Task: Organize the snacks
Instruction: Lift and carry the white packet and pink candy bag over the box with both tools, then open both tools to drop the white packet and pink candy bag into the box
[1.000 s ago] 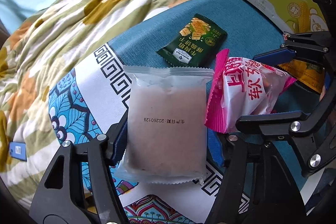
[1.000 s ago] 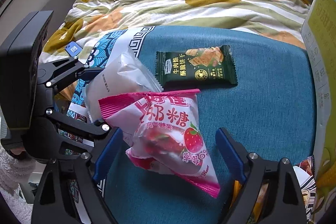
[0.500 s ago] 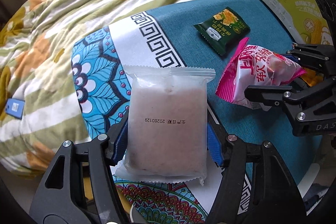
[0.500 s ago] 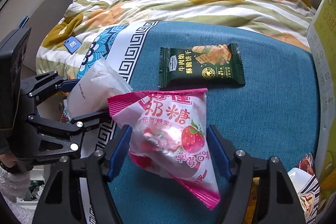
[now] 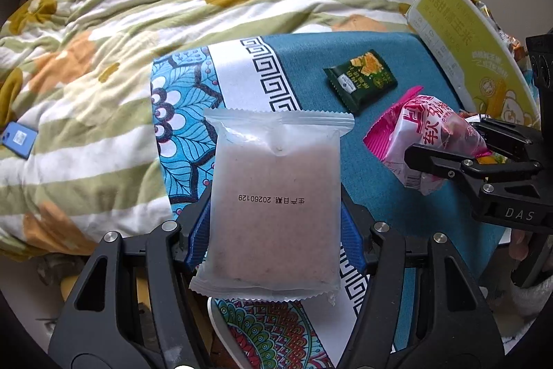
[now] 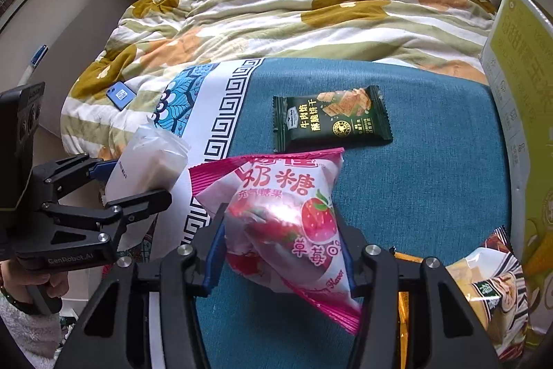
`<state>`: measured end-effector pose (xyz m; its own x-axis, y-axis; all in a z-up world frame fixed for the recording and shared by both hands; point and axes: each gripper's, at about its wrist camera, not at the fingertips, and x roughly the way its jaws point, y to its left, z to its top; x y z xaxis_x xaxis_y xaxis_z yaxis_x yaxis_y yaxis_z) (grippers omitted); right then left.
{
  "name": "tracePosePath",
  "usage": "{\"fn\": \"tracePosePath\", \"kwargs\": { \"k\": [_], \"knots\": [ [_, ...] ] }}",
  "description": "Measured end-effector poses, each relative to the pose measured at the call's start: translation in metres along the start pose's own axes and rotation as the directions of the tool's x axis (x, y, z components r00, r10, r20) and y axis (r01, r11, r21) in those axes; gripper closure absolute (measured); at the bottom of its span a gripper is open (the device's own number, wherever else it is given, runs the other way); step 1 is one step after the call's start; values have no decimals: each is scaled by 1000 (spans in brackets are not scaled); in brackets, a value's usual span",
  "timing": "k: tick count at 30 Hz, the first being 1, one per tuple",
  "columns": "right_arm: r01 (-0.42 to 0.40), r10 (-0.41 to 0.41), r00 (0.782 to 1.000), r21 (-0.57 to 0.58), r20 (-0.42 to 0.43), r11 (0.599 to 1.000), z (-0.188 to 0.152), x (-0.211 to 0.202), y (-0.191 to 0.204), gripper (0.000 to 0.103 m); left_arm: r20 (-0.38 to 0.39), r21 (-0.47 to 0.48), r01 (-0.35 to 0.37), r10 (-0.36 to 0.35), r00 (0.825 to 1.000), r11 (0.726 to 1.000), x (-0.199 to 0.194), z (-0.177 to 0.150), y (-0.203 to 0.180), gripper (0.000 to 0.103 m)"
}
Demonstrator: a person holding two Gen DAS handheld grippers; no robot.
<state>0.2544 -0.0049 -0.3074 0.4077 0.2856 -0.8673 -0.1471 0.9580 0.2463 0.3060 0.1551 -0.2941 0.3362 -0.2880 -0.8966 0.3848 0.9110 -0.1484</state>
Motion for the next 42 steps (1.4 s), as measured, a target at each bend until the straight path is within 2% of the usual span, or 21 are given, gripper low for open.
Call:
{"fn": "tracePosePath", "kwargs": {
  "k": [7, 12, 19, 24, 27, 32, 37, 42],
  "knots": [
    [16, -22, 992, 49, 124, 999, 2, -60, 12, 54, 73, 5, 9, -9, 997, 1000, -62, 11, -19, 44],
    [37, -58, 976, 105, 209, 994, 0, -112, 18, 54, 127, 35, 64, -68, 990, 997, -100, 28, -44, 44],
    [83, -135, 941, 175, 310, 981, -7, -184, 5, 54, 201, 120, 97, -120, 972, 988, -139, 56, -101, 44],
    [103, -176, 908, 205, 380, 973, -15, -232, -25, 55, 245, 137, 115, -146, 959, 984, -151, 74, -156, 44],
    [112, -191, 893, 210, 407, 971, -21, -258, -52, 55, 256, 124, 142, -170, 952, 982, -150, 85, -196, 44],
    [111, -190, 890, 207, 415, 972, -31, -294, -114, 54, 251, 100, 161, -181, 951, 982, -130, 104, -271, 44],
    [109, -186, 892, 202, 413, 973, -41, -316, -181, 54, 196, 77, 144, -157, 968, 987, -81, 111, -339, 44],
    [72, -136, 916, 178, 378, 981, -44, -314, -237, 55, 133, 4, 116, -115, 984, 993, -36, 113, -375, 43]
  ]
}}
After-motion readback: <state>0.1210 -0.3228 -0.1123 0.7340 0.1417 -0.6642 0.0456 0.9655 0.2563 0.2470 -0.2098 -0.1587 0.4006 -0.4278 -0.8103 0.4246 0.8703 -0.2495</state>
